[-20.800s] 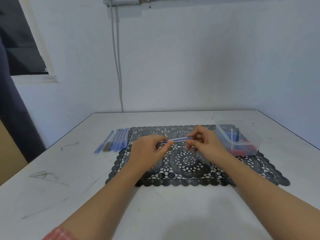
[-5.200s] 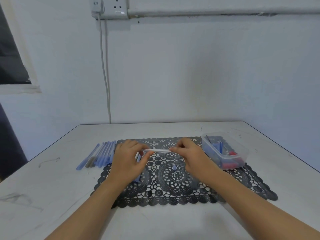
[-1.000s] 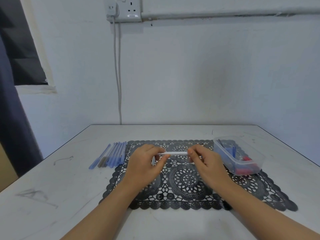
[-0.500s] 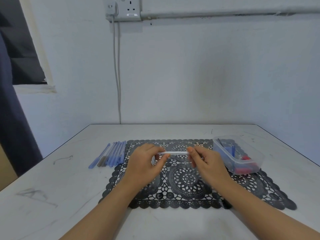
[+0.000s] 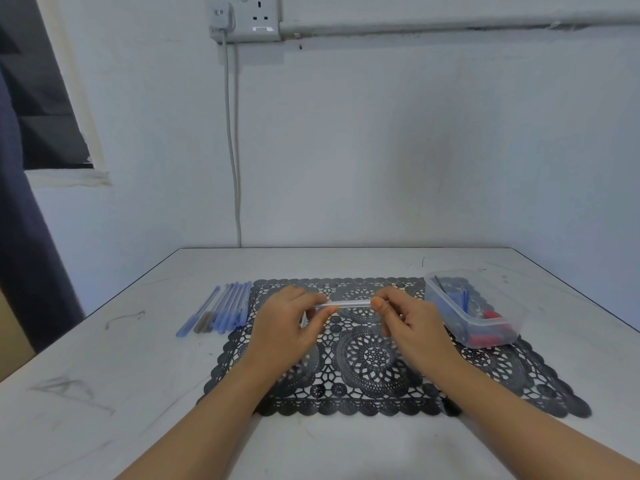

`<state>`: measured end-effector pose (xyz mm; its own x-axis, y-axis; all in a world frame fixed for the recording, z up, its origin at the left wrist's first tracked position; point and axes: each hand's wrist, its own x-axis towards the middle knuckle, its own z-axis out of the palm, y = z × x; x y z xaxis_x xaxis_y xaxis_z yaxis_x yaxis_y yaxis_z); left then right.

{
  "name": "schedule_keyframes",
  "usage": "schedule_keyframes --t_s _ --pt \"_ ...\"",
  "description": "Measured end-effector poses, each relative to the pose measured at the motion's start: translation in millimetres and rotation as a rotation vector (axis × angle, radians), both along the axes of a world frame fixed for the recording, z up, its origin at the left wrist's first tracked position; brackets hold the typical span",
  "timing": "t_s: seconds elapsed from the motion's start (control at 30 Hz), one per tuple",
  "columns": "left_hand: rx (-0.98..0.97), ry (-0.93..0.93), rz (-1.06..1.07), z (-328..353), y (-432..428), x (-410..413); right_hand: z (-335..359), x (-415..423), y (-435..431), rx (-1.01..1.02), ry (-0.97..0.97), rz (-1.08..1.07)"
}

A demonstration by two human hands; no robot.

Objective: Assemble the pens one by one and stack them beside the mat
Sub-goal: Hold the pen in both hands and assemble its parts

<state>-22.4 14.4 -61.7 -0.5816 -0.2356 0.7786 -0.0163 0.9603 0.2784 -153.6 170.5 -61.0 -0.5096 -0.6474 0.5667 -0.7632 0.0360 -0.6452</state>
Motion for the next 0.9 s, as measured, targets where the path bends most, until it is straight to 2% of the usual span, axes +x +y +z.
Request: schedule_keyframes --t_s 0.23,0.4,0.5,0.57,0.7,0.8,0.9 --pt "-0.049 0.038 -0.003 -2.7 -5.3 -0.9 2.9 4.0 -0.6 -0.001 -0.131 0.036" --pt "-0.097 0.017 -0.003 -0.7 -14.9 -0.6 -1.0 7.1 -4.2 0.016 -0.107 0.028" --pt "-0.044 0.041 0.060 1.6 -28.0 2.3 -8.5 7.4 -7.6 0.237 0.029 0.014" --pt "0.032 0.059 0.128 4.8 -38.2 6.4 -13.5 8.8 -8.7 0.447 0.161 0.034" --pt "0.215 0.081 0.315 9.6 -59.0 19.0 -22.6 8.8 -12.5 0.700 0.297 0.093" --pt "0.332 0.078 0.443 10.5 -77.8 30.8 -26.0 7.3 -15.9 0.829 0.422 0.102" --pt "0.473 0.059 0.530 9.1 -93.7 43.5 -26.0 8.2 -16.4 0.850 0.448 0.104"
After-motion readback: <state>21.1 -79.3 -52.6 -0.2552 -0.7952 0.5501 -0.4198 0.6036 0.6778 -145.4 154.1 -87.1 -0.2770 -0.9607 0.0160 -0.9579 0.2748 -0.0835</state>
